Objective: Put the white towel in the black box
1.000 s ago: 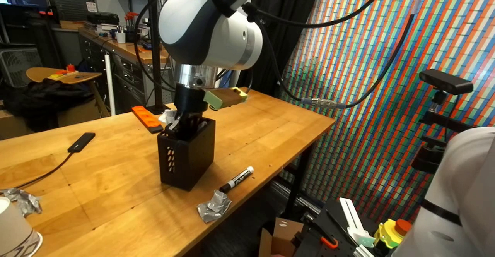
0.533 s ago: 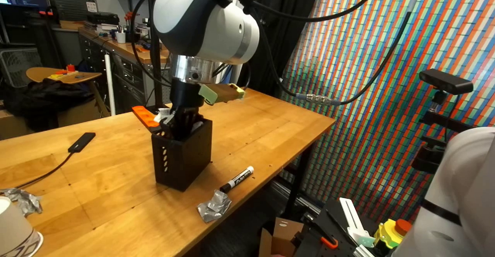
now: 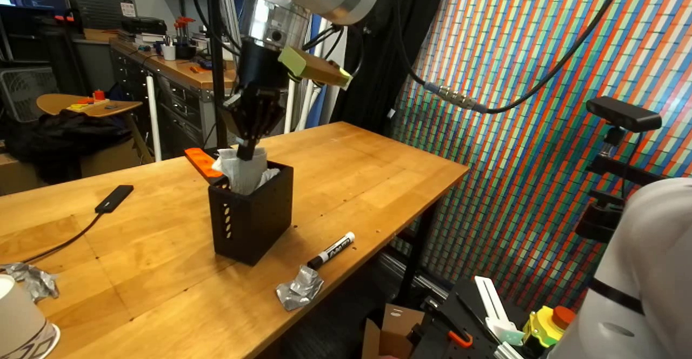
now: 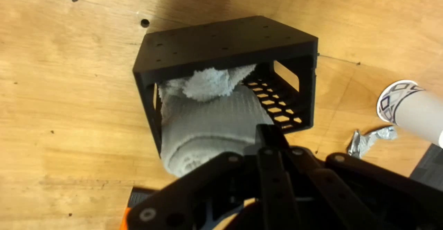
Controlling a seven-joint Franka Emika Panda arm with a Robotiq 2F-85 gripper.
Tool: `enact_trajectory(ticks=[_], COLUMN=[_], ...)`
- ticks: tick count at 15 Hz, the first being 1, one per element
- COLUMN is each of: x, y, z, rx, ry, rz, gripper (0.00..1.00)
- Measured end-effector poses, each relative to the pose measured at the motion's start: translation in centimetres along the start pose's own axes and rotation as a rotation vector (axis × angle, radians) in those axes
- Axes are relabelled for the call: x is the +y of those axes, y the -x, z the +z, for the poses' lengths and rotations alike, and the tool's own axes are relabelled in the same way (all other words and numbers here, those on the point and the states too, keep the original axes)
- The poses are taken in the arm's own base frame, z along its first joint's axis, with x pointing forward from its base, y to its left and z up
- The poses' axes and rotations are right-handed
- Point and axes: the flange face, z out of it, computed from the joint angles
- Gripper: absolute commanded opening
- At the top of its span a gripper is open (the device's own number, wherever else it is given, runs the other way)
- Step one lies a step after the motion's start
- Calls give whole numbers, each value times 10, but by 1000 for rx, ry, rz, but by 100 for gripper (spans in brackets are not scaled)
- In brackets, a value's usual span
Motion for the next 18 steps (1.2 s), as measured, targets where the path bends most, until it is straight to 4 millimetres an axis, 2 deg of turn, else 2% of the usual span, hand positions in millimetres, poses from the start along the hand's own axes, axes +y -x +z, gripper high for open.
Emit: enact_trajectory(ticks=[3,6,18], x=[-4,-5,4], y=[-4,-9,-13], z=[-21,-27,13], rx=[42,57,-25], ry=[6,8,33], rz=[-2,-6,-16], gripper=[0,0,0])
